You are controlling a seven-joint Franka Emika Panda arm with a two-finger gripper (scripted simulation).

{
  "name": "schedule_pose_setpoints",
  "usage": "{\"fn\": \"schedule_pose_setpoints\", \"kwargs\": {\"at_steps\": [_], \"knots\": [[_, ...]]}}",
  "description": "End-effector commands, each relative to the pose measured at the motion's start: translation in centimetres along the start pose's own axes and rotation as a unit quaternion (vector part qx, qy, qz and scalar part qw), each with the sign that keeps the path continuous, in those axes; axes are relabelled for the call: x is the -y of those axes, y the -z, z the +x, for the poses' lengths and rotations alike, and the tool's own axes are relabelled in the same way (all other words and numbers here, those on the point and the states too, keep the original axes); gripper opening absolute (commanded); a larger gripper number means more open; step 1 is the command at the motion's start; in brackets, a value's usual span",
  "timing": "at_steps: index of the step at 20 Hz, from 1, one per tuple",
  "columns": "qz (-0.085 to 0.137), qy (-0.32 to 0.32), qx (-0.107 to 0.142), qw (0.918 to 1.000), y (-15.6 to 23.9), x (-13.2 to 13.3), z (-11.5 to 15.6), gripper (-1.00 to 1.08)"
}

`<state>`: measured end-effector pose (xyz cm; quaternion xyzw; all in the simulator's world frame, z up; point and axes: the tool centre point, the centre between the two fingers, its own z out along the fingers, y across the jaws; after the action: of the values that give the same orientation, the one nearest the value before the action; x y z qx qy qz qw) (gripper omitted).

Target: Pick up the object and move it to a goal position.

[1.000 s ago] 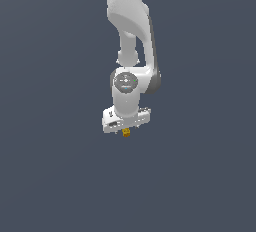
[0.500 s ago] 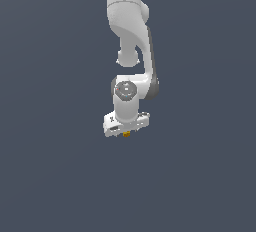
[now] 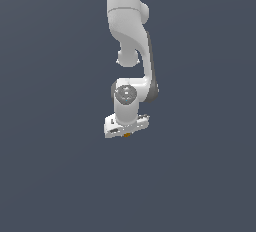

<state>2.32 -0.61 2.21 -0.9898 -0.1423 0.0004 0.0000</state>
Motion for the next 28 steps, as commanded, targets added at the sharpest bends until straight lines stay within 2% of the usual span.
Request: {"fn": "schedule_pose_setpoints", "kwargs": {"at_steps": [1, 10, 16, 22, 28], "knots": [[0.0, 0.0, 0.0, 1.0, 0.0, 0.0, 0.0, -1.0], [0.0, 0.0, 0.0, 1.0, 0.2, -0.1, -0.1, -1.0], [0.0, 0.0, 0.0, 1.0, 2.0, -1.0, -0.8, -1.0], [0.0, 0.0, 0.0, 1.0, 5.8, -2.8, -2.2, -1.0], [0.0, 0.0, 0.0, 1.0, 11.7, -5.6, -4.4, -1.0]]}}
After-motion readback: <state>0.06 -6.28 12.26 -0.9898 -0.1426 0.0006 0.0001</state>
